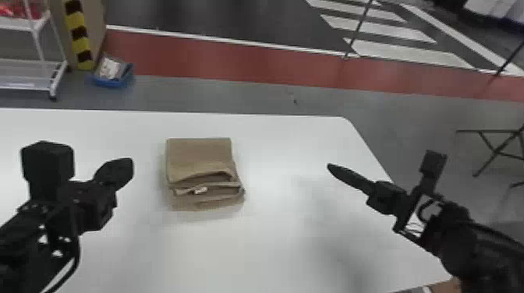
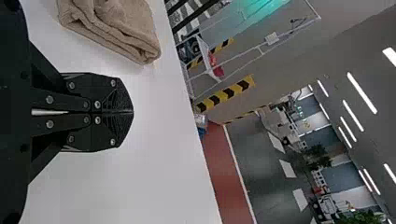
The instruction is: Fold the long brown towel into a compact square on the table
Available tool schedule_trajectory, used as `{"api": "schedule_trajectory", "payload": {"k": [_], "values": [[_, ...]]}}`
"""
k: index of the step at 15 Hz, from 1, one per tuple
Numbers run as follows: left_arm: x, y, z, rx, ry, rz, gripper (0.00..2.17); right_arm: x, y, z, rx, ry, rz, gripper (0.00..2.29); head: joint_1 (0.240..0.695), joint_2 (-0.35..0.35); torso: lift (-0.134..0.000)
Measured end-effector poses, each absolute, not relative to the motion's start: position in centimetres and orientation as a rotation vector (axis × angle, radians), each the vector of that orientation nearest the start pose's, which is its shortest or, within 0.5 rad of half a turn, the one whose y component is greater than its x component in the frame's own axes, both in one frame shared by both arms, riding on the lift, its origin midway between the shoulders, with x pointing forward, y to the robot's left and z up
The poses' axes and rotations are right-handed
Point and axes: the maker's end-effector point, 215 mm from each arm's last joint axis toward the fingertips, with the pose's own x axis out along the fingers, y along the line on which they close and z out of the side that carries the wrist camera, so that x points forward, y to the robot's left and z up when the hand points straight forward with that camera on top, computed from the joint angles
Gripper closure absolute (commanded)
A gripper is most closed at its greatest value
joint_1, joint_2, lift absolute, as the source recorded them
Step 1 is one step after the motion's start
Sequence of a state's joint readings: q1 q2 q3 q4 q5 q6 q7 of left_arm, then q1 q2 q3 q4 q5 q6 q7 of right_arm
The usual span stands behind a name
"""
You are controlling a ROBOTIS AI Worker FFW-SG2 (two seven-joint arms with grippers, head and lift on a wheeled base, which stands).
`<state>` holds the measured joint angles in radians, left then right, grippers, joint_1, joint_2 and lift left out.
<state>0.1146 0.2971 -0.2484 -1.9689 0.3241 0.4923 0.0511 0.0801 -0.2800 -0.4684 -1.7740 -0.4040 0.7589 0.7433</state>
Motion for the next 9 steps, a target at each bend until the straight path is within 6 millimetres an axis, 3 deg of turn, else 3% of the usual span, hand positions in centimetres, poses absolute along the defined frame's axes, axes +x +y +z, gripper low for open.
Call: {"api": "schedule_trajectory", "payload": {"k": [1,2,3,4,5,7,9], "values": [[52.6,13.6,-35.7,0.005,0.273,-0.304,1.25,50.4,-35.8,-35.9,0.321,0.377,0.394,1.61,0.695,-0.243,-0.128],[52.6,14.0,-34.6,0.011,0.249,-0.288,0.56,50.6,-34.7,-35.3,0.292,0.374,0.399,1.26,0.695,-0.232,-0.128],[52.8,14.6,-33.4,0.013,0.219,-0.261,0.07,50.7,-33.5,-34.8,0.276,0.374,0.407,0.63,0.695,-0.218,-0.128],[53.0,14.8,-32.3,0.008,0.181,-0.242,0.01,50.9,-32.4,-34.5,0.267,0.371,0.416,0.17,0.695,-0.187,-0.128],[53.3,15.1,-31.0,0.001,0.129,-0.224,0.01,50.9,-31.0,-34.1,0.261,0.363,0.432,0.03,0.695,-0.175,-0.128],[53.6,15.6,-29.2,-0.003,0.046,-0.19,0.02,50.6,-29.0,-33.6,0.256,0.342,0.458,0.02,0.695,-0.147,-0.128],[53.2,16.1,-28.4,-0.013,-0.015,-0.173,0.02,50.7,-28.2,-33.4,0.228,0.304,0.432,0.03,0.695,-0.133,-0.128]]}}
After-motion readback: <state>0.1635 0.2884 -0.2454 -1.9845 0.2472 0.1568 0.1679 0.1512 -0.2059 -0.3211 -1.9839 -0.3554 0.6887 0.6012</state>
